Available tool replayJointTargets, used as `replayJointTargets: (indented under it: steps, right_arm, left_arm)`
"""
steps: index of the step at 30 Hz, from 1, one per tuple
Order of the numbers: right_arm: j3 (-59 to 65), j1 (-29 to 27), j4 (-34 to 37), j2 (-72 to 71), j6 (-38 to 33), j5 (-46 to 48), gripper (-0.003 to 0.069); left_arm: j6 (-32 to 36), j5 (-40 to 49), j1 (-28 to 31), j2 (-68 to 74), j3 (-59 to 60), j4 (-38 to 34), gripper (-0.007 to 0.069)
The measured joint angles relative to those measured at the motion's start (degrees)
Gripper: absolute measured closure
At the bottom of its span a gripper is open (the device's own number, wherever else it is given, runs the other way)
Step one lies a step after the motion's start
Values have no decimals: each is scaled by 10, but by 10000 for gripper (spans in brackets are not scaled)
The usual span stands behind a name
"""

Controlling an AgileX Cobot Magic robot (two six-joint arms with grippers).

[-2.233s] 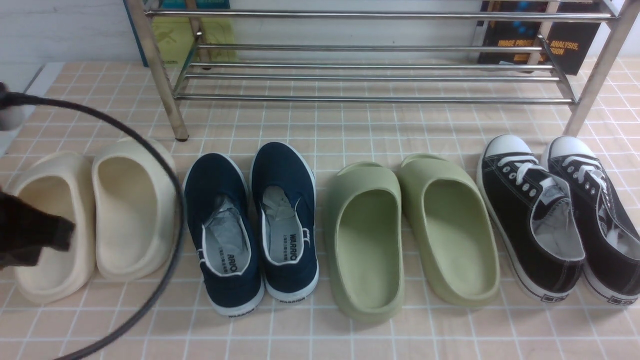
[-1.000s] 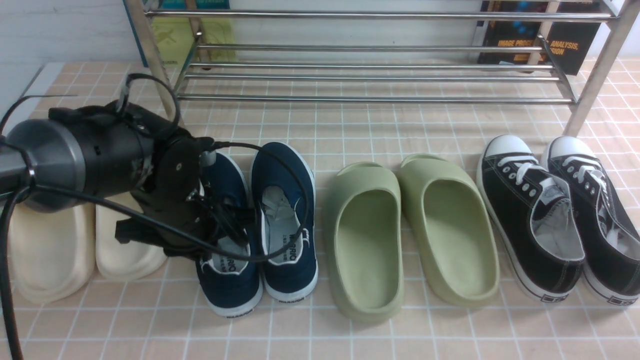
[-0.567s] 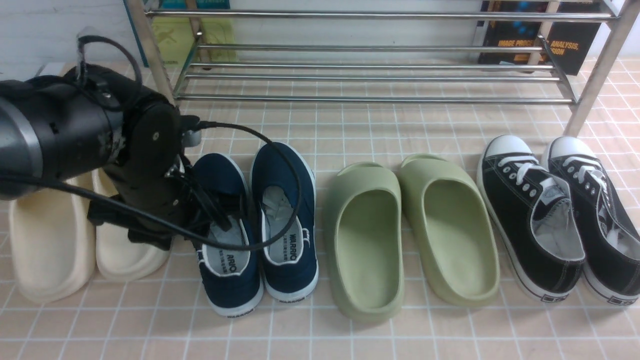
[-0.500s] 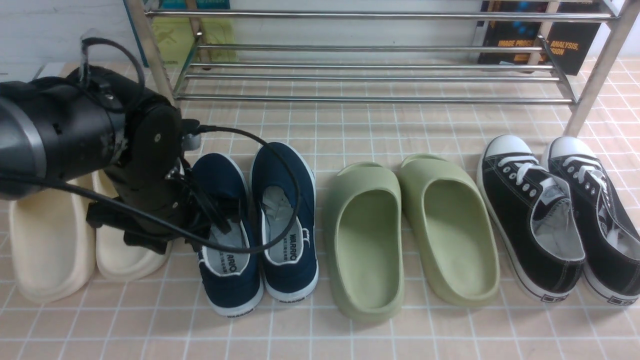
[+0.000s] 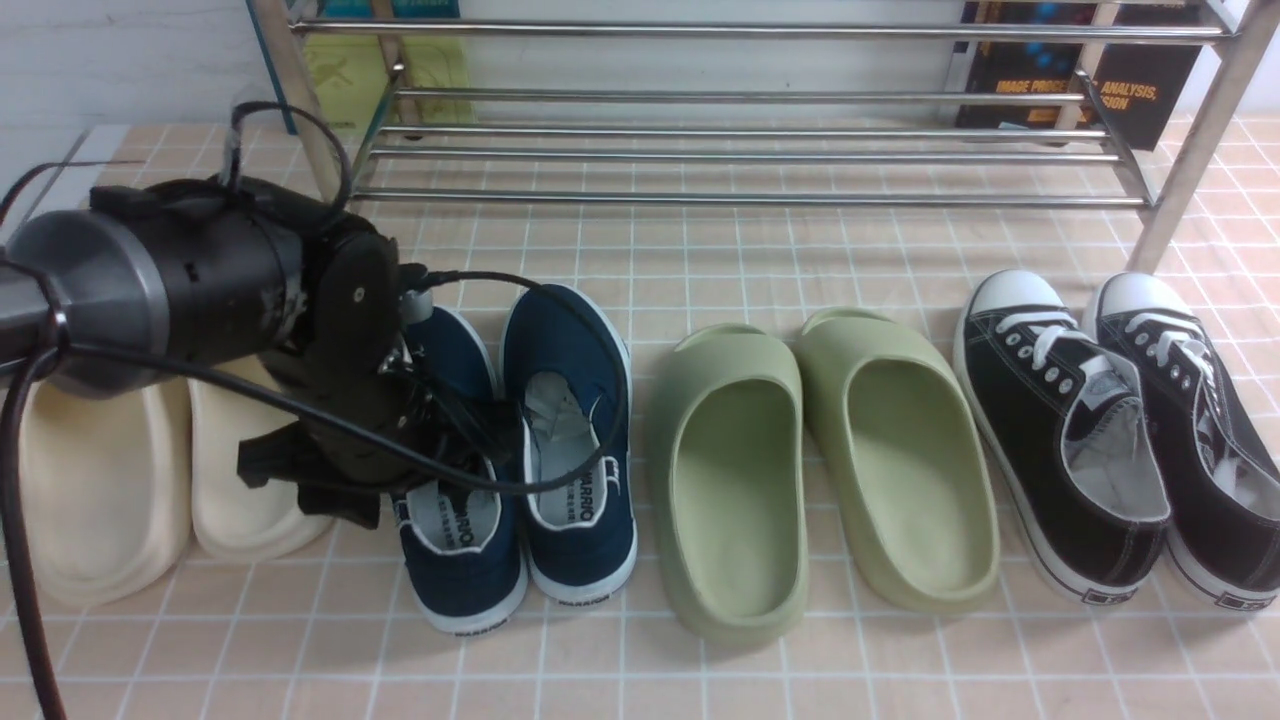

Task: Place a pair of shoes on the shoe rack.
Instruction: Use the left arm to grab the shoe closest to it, then use the left arm to put a shoe into the shoe rack

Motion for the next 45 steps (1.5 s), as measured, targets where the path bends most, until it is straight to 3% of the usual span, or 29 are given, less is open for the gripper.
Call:
replayJointTargets:
  steps: [8,11,12,15,19,27,35,45]
  right_arm:
    - [0,0,-1,0,0,0,419]
    - [0,0,-1,0,0,0,419]
    - [0,0,-1,0,0,0,419]
    - [0,0,-1,0,0,0,419]
    - [0,0,0,0,0,0,419]
    - [0,0,0,0,0,0,419]
    - [0,0,0,0,0,0,419]
    - [0,0,0,0,0,0,419]
  left_arm:
    - [1,14,0,40,9,14,190]
    - [5,8,0,36,11,13,285]
    - [5,8,0,36,11,13,285]
    - [23,14,0,16,15,22,442]
    - [41,38,1,-40,2,37,579]
    - [93,86,3,-89,-87,42,583]
    - [119,98,6,-33,-198,55,583]
    - [147,69,78,88,-317,14,583]
